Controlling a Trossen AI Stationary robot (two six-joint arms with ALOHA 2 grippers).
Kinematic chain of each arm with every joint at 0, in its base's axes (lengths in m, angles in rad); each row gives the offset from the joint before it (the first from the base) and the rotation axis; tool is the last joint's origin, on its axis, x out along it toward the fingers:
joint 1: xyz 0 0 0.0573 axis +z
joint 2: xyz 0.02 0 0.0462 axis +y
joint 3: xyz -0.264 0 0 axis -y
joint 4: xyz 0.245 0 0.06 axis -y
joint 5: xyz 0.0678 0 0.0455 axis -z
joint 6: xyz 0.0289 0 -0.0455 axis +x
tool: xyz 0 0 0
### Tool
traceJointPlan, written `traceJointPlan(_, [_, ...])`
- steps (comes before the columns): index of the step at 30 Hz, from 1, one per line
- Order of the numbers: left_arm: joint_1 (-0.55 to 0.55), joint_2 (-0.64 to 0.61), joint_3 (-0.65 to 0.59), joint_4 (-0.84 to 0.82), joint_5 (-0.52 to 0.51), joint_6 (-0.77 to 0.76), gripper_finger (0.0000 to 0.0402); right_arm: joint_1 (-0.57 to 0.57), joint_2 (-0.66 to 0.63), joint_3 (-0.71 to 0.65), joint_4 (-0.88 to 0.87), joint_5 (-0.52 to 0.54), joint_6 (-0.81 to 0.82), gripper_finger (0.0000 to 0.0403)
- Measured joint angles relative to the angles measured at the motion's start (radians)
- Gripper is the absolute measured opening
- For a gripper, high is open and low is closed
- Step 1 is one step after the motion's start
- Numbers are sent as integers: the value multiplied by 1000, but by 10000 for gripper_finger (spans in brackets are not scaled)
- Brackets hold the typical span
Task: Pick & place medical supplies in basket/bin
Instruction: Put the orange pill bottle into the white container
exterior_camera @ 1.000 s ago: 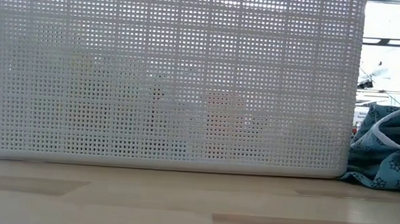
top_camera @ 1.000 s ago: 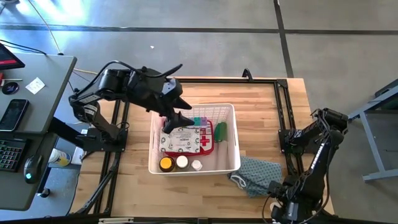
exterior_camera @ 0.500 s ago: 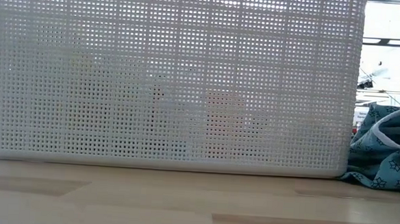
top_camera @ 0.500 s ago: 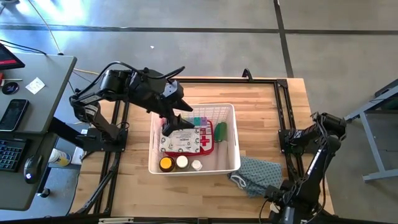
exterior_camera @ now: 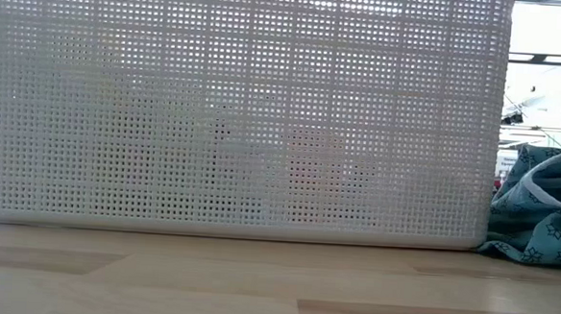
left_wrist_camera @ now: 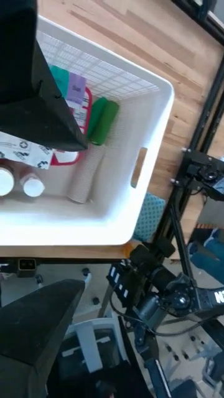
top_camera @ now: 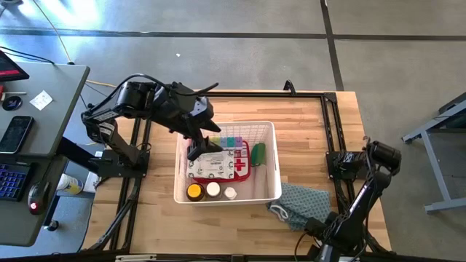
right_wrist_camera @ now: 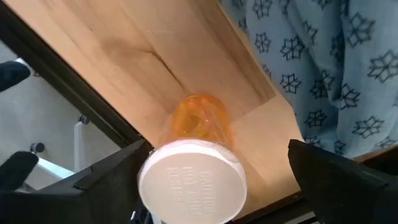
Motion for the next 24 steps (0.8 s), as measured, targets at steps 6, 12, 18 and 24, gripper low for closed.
traceJointPlan(6, [0, 0, 0, -49, 14, -1, 385, 0, 13, 0, 3, -23, 54, 362])
traceJointPlan(12, [0, 0, 0, -54, 19, -1, 385, 0, 14, 0, 13, -51, 76, 330])
traceJointPlan(18, [0, 0, 0, -61, 16, -1, 385, 0, 14, 0, 61, -55, 76, 284])
traceJointPlan(24, [0, 0, 0, -61, 16, -1, 385, 0, 14, 0, 98, -95, 80, 229])
